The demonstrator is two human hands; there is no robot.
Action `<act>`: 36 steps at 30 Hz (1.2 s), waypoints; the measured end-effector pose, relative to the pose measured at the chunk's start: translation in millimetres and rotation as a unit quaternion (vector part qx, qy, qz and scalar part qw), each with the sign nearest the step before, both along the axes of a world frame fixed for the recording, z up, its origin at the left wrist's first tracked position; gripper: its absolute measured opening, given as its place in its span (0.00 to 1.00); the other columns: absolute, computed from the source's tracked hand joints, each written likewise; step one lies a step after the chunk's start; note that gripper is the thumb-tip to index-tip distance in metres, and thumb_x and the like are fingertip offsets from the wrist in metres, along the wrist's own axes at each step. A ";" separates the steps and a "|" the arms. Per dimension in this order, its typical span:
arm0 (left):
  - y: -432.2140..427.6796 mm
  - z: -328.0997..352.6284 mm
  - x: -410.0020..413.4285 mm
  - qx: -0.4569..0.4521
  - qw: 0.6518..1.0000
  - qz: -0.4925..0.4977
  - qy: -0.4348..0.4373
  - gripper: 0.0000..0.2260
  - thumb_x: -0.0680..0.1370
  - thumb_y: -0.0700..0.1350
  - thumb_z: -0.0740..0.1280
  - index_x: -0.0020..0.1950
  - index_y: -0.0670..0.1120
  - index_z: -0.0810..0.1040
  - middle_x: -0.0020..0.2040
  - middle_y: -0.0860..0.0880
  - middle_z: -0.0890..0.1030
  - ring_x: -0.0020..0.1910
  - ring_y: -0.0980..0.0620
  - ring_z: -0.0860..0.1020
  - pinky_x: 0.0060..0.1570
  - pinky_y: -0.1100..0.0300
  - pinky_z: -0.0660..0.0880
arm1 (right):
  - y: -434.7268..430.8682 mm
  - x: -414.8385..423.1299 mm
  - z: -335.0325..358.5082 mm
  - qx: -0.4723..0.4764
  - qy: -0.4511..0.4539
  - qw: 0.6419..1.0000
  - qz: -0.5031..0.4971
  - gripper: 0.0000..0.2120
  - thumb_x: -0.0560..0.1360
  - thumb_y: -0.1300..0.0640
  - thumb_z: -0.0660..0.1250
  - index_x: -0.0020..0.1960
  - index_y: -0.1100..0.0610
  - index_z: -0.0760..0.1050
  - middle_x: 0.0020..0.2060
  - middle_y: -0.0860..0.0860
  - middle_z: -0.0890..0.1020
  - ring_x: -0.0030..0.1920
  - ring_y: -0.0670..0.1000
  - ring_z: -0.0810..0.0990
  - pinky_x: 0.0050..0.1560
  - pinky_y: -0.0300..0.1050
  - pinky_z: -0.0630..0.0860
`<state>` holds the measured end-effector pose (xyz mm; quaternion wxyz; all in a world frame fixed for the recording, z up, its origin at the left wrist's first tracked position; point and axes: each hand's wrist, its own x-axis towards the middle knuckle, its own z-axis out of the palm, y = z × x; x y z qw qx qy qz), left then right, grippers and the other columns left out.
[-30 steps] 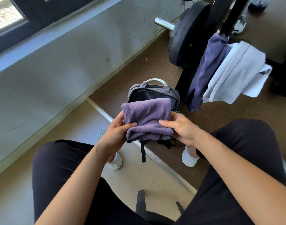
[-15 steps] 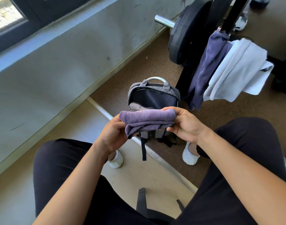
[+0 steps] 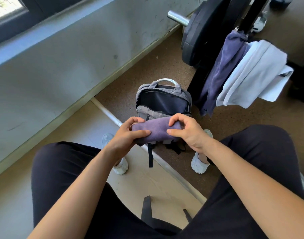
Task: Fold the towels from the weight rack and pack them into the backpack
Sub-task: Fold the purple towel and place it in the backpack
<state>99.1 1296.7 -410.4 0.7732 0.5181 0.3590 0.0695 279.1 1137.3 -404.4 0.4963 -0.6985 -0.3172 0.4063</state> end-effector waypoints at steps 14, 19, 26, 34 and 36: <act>24.5 -30.1 38.0 0.293 0.948 -0.108 0.058 0.22 0.69 0.60 0.77 0.59 0.55 0.79 0.52 0.54 0.84 0.52 0.52 0.83 0.51 0.55 0.80 | -2.5 32.9 -2.7 -0.044 -0.063 0.995 -0.059 0.15 0.75 0.66 0.72 0.52 0.47 0.83 0.52 0.47 0.85 0.56 0.49 0.82 0.56 0.44 0.79; 54.2 -41.8 83.1 0.357 0.910 -0.182 0.105 0.28 0.80 0.64 0.61 0.75 0.49 0.71 0.67 0.48 0.78 0.64 0.50 0.77 0.65 0.52 0.73 | 3.9 71.1 -4.2 -0.048 -0.120 0.978 -0.163 0.16 0.74 0.64 0.72 0.51 0.43 0.82 0.49 0.49 0.84 0.52 0.51 0.82 0.51 0.46 0.79; 76.4 -77.4 109.7 0.530 0.678 -0.469 0.199 0.17 0.84 0.55 0.57 0.70 0.55 0.75 0.60 0.51 0.80 0.65 0.45 0.73 0.66 0.46 0.64 | 37.8 109.9 -25.1 -0.094 -0.124 0.964 -0.215 0.14 0.76 0.63 0.71 0.51 0.43 0.82 0.53 0.48 0.82 0.54 0.51 0.81 0.54 0.50 0.82; 86.2 -90.8 107.2 0.526 0.703 -0.414 0.242 0.07 0.77 0.50 0.69 0.40 0.51 0.76 0.42 0.51 0.75 0.48 0.40 0.80 0.40 0.55 0.72 | 85.1 107.3 -80.6 -0.155 -0.049 0.962 -0.218 0.16 0.75 0.67 0.67 0.48 0.45 0.81 0.54 0.55 0.82 0.50 0.51 0.83 0.44 0.46 0.84; 92.4 -98.6 101.2 0.576 0.697 -0.361 0.229 0.19 0.72 0.55 0.74 0.61 0.53 0.79 0.58 0.51 0.77 0.58 0.43 0.78 0.43 0.52 0.76 | 86.0 101.5 -89.8 -0.171 -0.050 0.958 -0.224 0.16 0.74 0.67 0.68 0.48 0.46 0.81 0.52 0.57 0.82 0.48 0.52 0.82 0.46 0.52 0.84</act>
